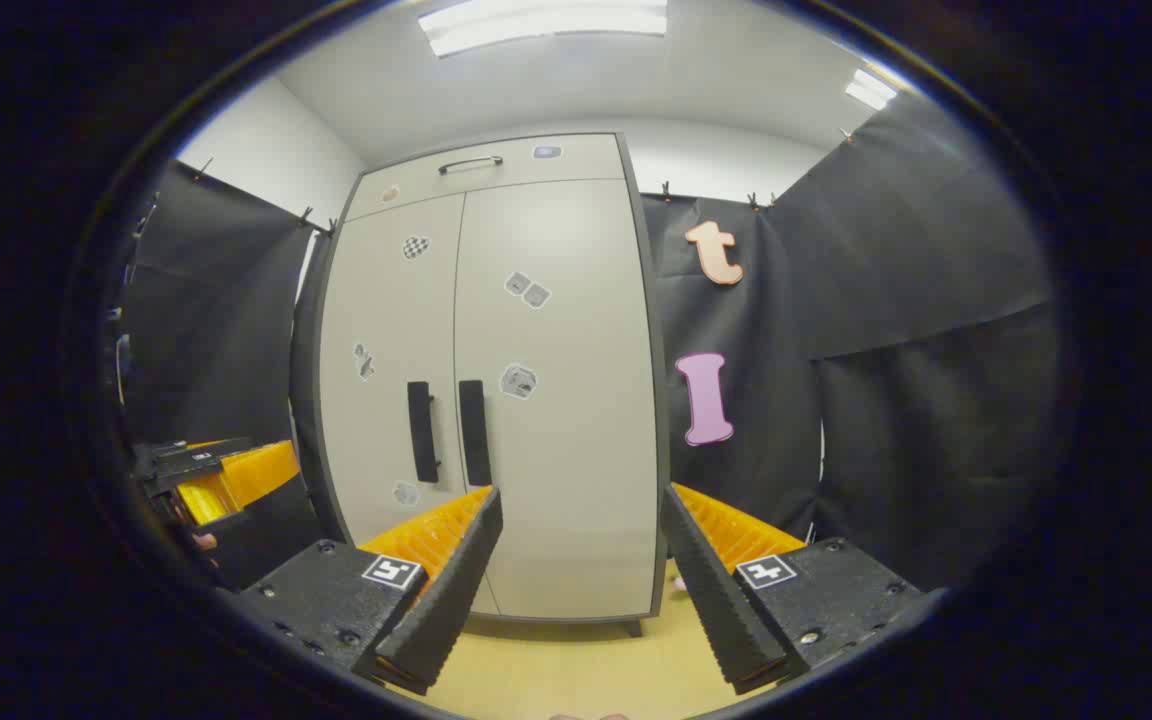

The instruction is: Open the right door of the double-door shoe cabinet with the right hand, and open the left door with the left hand.

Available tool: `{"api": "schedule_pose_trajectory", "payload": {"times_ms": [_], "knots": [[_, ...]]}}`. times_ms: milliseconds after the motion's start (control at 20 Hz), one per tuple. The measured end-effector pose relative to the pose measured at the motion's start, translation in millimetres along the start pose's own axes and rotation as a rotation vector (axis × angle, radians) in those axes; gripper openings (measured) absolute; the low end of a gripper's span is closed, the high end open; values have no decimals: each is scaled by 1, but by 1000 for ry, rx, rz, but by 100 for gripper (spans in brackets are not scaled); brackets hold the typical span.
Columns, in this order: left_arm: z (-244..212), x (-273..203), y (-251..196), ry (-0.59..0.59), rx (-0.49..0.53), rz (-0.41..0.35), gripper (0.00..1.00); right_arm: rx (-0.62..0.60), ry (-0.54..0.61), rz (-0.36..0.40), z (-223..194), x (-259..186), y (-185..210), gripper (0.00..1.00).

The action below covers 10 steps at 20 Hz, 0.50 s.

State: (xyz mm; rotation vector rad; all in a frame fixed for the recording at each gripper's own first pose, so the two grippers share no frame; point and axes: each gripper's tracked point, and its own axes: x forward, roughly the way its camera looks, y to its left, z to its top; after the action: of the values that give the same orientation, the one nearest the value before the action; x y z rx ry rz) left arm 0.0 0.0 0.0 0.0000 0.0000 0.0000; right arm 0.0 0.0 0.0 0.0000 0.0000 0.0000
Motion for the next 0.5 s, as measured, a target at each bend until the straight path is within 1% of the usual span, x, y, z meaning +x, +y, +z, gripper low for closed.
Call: {"api": "schedule_pose_trajectory", "payload": {"times_ms": [350,500], "knots": [[1,2,0,-16,17,-12,95,-11,-6,-8,-1,4,3,99],[-3,5,-5,-13,12,-32,95,-1,-3,-6,-4,5,6,99]]}}
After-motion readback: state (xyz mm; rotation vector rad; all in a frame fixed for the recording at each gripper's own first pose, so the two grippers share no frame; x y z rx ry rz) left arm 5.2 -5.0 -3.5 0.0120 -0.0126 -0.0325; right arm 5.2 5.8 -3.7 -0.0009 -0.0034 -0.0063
